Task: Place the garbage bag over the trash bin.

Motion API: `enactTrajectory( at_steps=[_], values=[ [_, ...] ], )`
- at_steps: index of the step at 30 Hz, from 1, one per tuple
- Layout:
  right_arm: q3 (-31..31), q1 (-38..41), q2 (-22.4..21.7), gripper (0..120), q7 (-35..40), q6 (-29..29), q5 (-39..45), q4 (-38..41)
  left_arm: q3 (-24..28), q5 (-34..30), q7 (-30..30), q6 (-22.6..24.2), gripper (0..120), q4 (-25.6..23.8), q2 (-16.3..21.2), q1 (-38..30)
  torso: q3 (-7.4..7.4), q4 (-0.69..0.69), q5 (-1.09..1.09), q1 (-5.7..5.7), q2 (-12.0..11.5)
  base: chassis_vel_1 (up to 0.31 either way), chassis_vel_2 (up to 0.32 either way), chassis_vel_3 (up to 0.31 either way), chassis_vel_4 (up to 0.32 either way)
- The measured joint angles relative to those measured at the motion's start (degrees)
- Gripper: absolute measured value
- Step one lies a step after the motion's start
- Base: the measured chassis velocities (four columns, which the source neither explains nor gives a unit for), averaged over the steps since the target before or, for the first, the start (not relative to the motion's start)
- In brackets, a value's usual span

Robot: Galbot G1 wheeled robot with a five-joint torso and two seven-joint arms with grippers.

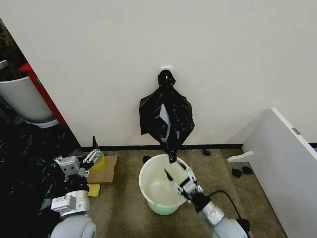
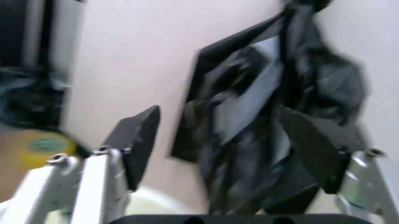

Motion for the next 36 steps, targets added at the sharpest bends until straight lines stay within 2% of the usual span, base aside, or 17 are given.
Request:
enactTrajectory(
  at_steps=[1,2,4,5,7,13,17,18,20,24,27,29,34,36],
  values=[
    [0.0,0.0,0.0,75,0.0,0.0,0.0,0.0,0.0,0.0,0.0,0.0,100,0.0,0.0,0.0,0.0,0.0,0.0,0.0,0.0,0.0,0.0,0.0,0.0],
    [0.03,1.51,0.01,80,1.7,-1.54,-2.02,-0.43,-0.05,0.0,-0.02,0.06,100,0.06,0.01,-0.07,0.0,0.0,-0.01,0.0,0.0,0.0,0.0,0.0,0.0],
    [0.58,5.16,-0.22,90,4.87,-3.59,-9.43,-3.48,-0.12,0.0,-0.05,0.28,100,0.06,0.07,-0.11,0.01,0.01,0.01,0.0,0.0,0.0,0.0,0.0,0.0],
    [0.58,5.16,-0.22,90,4.87,-3.59,-9.43,-3.48,-0.12,0.0,-0.05,0.28,100,0.06,0.07,-0.11,0.01,0.01,0.01,0.0,0.0,0.0,0.0,0.0,0.0],
    [0.75,8.24,-0.7,98,6.47,-4.45,-16.21,-6.18,-0.38,0.0,-0.11,0.43,100,0.02,0.27,0.01,0.0,0.0,0.0,0.01,0.0,0.0,0.0,0.0,0.0],
    [0.02,13.7,-0.67,97,8.22,-4.77,-25.95,-9.96,-0.79,0.02,-0.36,0.86,100,0.13,0.3,0.0,0.01,0.01,0.0,0.01,0.0,0.0,0.0,0.0,0.0],
    [0.38,16.76,-0.29,84,8.37,-4.02,-39.9,-12.11,-0.73,0.31,-0.5,1.06,100,0.13,-0.08,0.15,0.0,0.01,0.0,0.01,0.0,0.0,0.0,0.0,0.0],
    [0.69,16.95,-0.05,77,8.38,-4.09,-43.4,-12.27,-0.79,0.35,-0.59,1.08,100,0.12,-0.16,0.21,0.0,0.0,0.0,0.01,0.0,0.0,0.0,0.0,0.0],
    [0.95,16.97,0.19,75,8.38,-4.31,-45.87,-12.33,-0.86,0.37,-0.69,1.09,100,0.08,-0.19,0.26,0.0,0.0,0.0,0.01,0.0,0.0,0.0,0.0,0.0],
    [1.55,16.46,0.78,58,8.34,-6.8,-51.51,-11.81,-1.22,0.42,-0.98,1.15,100,-0.23,-0.33,0.5,0.0,0.0,0.0,0.01,0.0,0.0,0.0,0.0,0.0],
    [1.88,15.87,0.87,46,8.1,-8.64,-52.67,-10.83,-1.19,0.71,-1.08,1.16,100,-0.31,-0.52,0.67,0.0,0.0,0.0,0.01,0.0,0.0,0.0,0.0,0.0],
    [1.93,15.61,0.76,43,7.78,-9.63,-52.66,-10.42,-1.15,0.85,-1.1,1.17,100,-0.32,-0.6,0.72,0.0,0.0,0.0,0.0,0.0,0.0,0.0,0.0,0.0],
    [1.17,14.36,-0.46,21,5.83,-13.82,-47.84,-9.3,-0.89,1.27,-1.13,1.25,100,-0.62,-0.83,0.93,0.0,-0.01,0.01,0.0,0.0,0.0,0.0,0.0,0.0],
    [1.1,14.29,-0.53,19,5.79,-14.02,-47.35,-9.24,-0.88,1.31,-1.13,1.26,100,-0.63,-0.84,0.94,0.0,-0.01,0.01,0.0,0.0,0.0,0.0,0.0,0.0]
  ],
)
